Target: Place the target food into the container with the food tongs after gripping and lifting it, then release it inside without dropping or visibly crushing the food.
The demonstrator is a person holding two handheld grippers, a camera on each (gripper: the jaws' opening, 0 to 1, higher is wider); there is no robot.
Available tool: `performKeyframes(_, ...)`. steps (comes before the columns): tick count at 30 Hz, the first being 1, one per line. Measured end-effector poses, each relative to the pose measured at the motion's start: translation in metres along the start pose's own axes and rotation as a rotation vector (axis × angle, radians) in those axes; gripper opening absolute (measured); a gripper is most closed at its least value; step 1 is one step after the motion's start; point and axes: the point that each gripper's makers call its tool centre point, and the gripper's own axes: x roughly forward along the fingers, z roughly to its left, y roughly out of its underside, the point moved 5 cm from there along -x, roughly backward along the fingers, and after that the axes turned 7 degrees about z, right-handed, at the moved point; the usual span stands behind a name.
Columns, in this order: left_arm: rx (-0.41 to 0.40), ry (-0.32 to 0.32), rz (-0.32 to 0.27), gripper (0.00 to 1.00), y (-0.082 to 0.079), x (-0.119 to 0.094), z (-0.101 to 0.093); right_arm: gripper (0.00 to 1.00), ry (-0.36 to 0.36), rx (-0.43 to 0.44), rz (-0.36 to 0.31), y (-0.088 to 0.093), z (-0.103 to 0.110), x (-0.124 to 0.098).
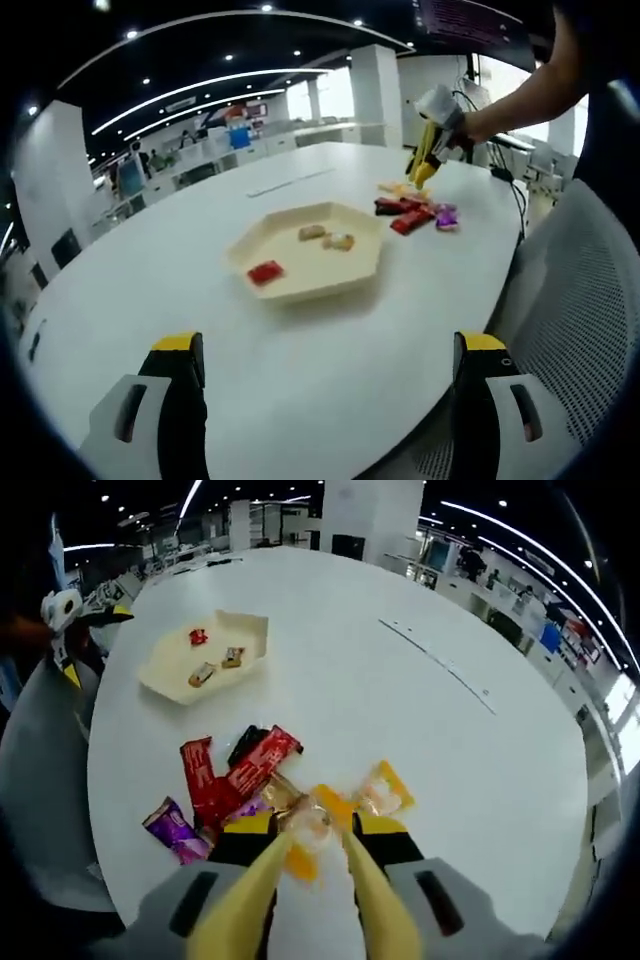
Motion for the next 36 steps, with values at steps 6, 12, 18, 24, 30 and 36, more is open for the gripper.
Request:
performKeyframes(6, 0.003, 0.002, 0.007, 0.99, 0.001, 0.001, 0.0, 0.29, 0.005, 0.053, -0.018, 0.006, -0.014, -0.009)
performKeyframes(12, 0.004, 0.001, 0.013, 0.99, 0.002, 0.001, 0.0, 0.29, -0.009, 0.186, -0.041, -0.005, -0.01, -0.004)
performKeyframes(18, 0.009, 0.004, 0.022, 0.99, 0.003, 0.001, 0.0, 0.3, 0.009, 0.232, -0.004, -0.001, -0.008, 0.006)
performKeyframes(24, 0.005, -0.001, 0.024, 0.99, 0.005, 0.002, 0.001, 0.29, -0.016, 0.286, 0.007, 0.0, -0.007, 0.012)
performKeyframes(30, 0.007, -0.001, 0.025, 0.99, 0.005, 0.002, 0.001, 0.28, -0.046, 0.314, 0.021, 0.003, -0.008, 0.015)
performKeyframes(36, 0.012, 0.002, 0.028, 0.99, 0.005, 0.002, 0.001, 0.23, -0.059, 0.302, 0.021, 0.004, -0.008, 0.016)
